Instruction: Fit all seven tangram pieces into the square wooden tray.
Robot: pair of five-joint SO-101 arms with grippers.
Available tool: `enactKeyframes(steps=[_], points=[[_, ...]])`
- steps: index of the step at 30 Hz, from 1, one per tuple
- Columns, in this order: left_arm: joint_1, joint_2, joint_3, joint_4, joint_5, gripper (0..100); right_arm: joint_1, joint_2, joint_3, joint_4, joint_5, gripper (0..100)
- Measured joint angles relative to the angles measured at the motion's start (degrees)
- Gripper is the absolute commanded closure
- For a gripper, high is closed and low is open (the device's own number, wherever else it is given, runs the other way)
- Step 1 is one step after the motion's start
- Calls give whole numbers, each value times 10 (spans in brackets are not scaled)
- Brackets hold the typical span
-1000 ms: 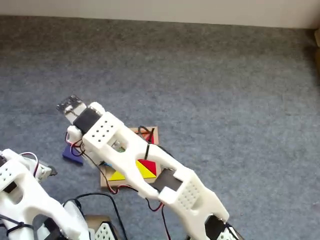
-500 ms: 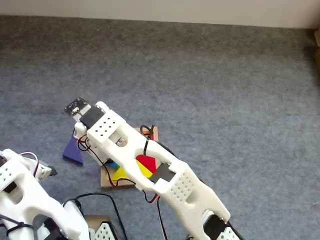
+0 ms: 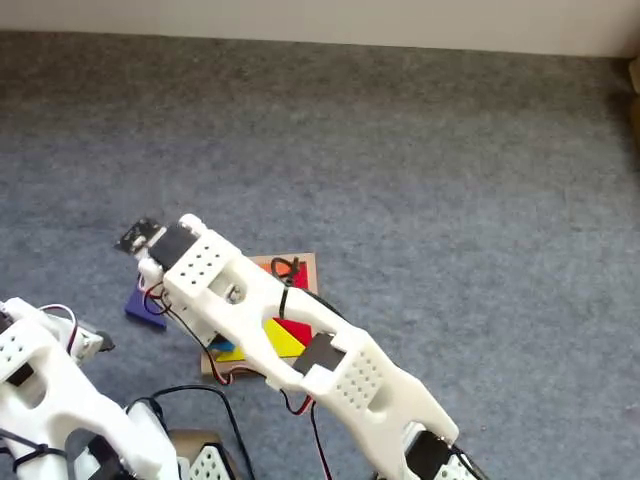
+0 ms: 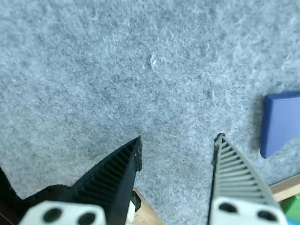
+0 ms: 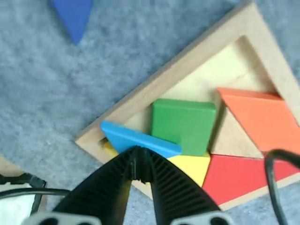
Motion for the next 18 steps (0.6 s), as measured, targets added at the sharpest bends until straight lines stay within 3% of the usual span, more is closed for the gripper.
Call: enactKeyframes(steps=[18], points=[[0, 0, 0, 0, 0, 748, 7, -137, 99, 2, 34, 992]])
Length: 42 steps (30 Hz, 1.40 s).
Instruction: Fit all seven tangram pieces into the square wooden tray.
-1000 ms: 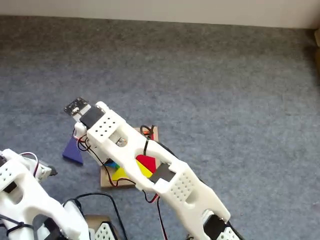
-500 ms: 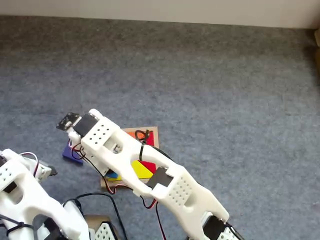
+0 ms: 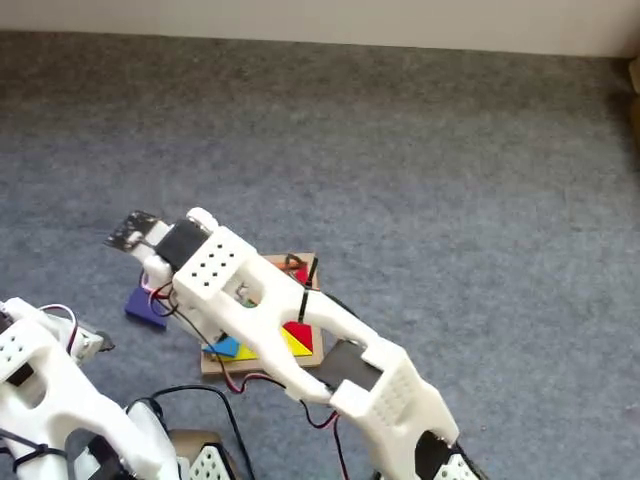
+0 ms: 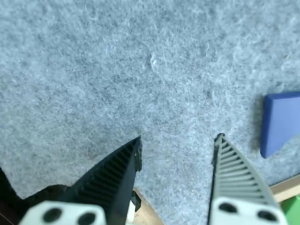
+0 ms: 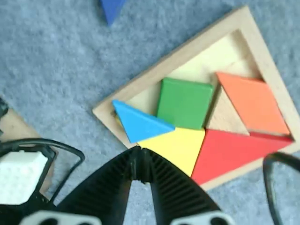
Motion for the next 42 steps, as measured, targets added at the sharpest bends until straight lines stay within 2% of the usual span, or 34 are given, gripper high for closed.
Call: enactKeyframes(steps=[8, 14, 35, 42], points=[[0, 0, 0, 0, 0, 748, 41, -3, 107, -9, 30, 992], [0, 0, 0, 0, 0, 748, 43, -4, 154, -89, 37, 993], [0, 0, 0, 0, 0, 748, 43, -4, 156, -177, 39, 993], [0, 0, 0, 0, 0, 748, 74, -4, 142, -178, 39, 993]])
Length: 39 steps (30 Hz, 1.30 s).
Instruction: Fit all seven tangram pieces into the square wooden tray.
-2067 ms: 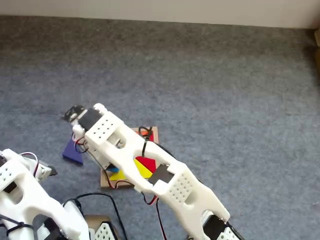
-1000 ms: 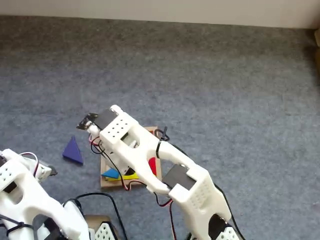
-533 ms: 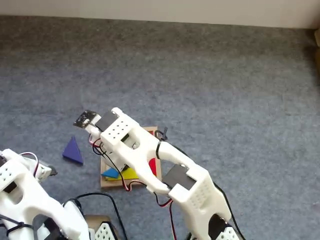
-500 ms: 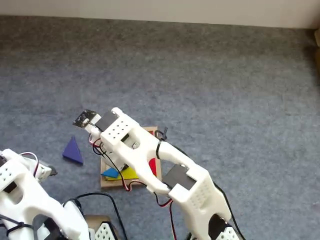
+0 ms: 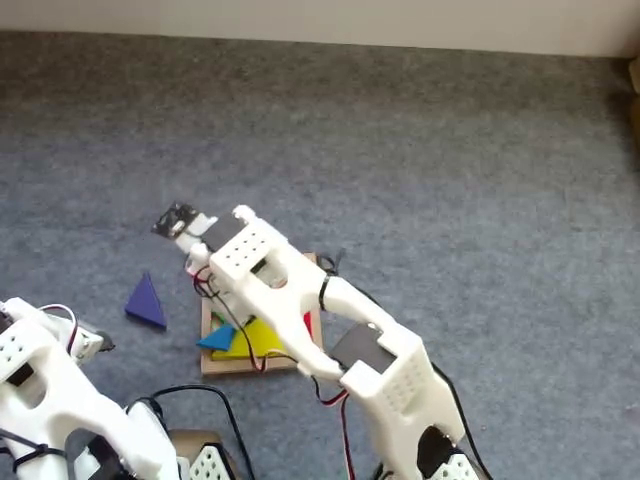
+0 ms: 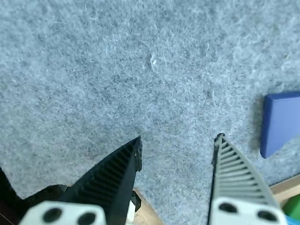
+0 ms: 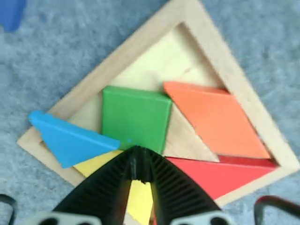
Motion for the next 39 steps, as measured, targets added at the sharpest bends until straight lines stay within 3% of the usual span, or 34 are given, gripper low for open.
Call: enactKeyframes(steps=[29, 39], points=[[0, 0, 0, 0, 0, 748, -23, 0, -11, -37, 0, 993], [0, 0, 0, 0, 0, 748, -13, -70, -11, 17, -5, 993]])
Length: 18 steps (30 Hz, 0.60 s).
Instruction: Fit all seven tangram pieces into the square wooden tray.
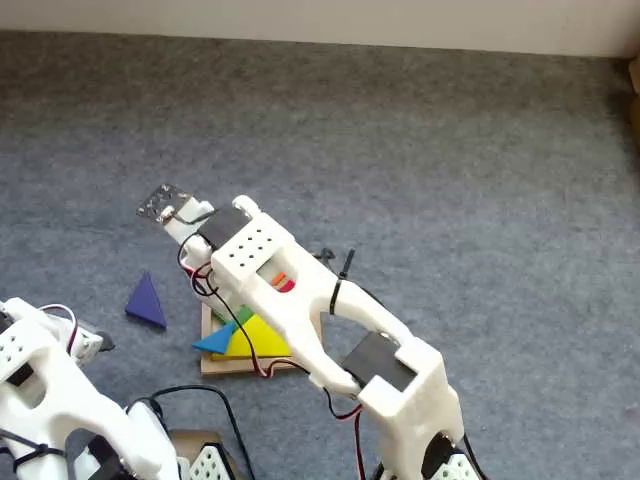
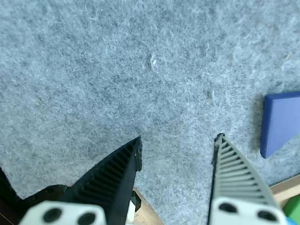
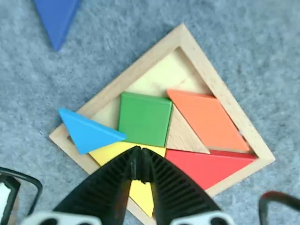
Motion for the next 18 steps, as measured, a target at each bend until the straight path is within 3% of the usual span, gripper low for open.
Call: enactKeyframes(steps=[18], points=[[0, 0, 0, 0, 0, 748, -26, 57, 41, -61, -32, 993]])
